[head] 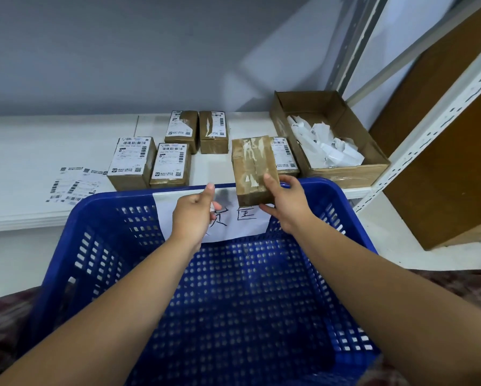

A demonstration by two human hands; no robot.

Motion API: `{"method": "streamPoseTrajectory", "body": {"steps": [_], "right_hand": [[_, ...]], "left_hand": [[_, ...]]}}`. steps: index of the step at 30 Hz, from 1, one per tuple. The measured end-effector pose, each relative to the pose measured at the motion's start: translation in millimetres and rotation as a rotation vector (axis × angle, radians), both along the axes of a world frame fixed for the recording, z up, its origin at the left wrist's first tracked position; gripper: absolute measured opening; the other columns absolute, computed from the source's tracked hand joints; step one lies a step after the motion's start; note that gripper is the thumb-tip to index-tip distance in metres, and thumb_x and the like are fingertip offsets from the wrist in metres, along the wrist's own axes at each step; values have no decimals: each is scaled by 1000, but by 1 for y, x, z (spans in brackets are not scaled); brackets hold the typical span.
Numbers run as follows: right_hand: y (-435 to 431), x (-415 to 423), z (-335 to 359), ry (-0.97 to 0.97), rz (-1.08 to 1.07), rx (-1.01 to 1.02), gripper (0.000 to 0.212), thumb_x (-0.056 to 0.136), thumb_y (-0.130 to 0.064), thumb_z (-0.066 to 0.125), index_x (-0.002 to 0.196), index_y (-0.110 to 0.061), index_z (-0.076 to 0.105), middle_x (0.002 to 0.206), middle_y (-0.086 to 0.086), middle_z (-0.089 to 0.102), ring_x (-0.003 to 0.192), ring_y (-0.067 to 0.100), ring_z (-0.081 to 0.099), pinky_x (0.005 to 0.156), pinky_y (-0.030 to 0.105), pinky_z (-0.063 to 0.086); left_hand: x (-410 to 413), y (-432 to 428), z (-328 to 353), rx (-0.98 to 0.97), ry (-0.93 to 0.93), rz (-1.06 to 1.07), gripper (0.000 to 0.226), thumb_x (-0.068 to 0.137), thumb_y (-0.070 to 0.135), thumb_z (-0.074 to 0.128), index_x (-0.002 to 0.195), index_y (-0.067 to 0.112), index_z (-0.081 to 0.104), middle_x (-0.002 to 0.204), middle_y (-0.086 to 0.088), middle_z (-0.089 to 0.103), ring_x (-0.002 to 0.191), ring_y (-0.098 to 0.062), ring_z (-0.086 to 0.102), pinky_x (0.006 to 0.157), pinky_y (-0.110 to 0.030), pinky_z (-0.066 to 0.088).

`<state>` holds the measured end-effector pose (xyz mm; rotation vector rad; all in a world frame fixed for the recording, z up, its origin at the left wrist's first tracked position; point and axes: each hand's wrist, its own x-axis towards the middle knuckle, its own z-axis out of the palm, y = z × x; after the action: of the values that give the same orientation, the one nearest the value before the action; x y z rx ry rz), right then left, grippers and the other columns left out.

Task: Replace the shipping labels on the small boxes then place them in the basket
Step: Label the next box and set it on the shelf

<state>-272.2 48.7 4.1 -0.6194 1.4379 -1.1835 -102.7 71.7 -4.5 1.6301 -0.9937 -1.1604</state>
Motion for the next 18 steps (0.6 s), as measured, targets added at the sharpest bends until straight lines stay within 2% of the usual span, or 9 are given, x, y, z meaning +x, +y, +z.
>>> {"method": "streamPoseTrajectory", "body": {"steps": [3, 6, 11, 15, 17, 18], "right_hand": [[-20, 0, -7, -5, -58, 17, 38, 92, -27, 67, 120, -17, 43, 131, 12, 54, 115, 26, 58, 71, 32, 58], [-36, 0, -11, -1, -78, 57, 38, 93, -28, 65, 121, -16, 43, 129, 10, 50, 113, 25, 54, 81, 38, 59], [-49, 1, -21, 13, -105, 107, 32, 94, -32, 63, 116, -18, 45, 131, 11, 50, 115, 29, 55, 81, 42, 59], [-50, -1, -25, 54, -101, 160, 36, 92, -41, 62, 114, -18, 46, 127, 8, 52, 114, 29, 56, 73, 36, 59], [-48, -2, -25, 85, -78, 171, 43, 91, -49, 60, 118, -19, 44, 123, 4, 51, 113, 27, 55, 73, 35, 57], [-47, -2, -26, 106, -66, 174, 48, 90, -53, 59, 121, -19, 44, 120, 2, 51, 111, 24, 55, 78, 37, 56]], "left_hand": [[-3, -9, -4, 22, 89, 10, 38, 95, 34, 54, 66, 11, 63, 72, -8, 60, 53, -14, 43, 62, -29, 38], [-6, -15, -9, 4, 137, 26, 34, 95, 29, 56, 66, 11, 62, 70, -1, 59, 49, -10, 39, 59, -25, 37], [-11, -22, -18, -38, 156, -6, 12, 93, 12, 58, 97, 11, 70, 77, 1, 62, 46, -2, 46, 52, -17, 42], [-11, -21, -22, -28, 183, 33, 22, 94, 3, 53, 100, 19, 68, 88, -2, 61, 51, -5, 46, 49, -14, 40], [-9, -21, -22, -20, 193, 44, 35, 94, -1, 50, 116, 22, 64, 94, 5, 60, 49, -6, 43, 49, -15, 40], [-9, -20, -21, -19, 203, 45, 42, 94, -3, 49, 124, 24, 60, 96, 7, 59, 49, -6, 43, 48, -15, 40]]}}
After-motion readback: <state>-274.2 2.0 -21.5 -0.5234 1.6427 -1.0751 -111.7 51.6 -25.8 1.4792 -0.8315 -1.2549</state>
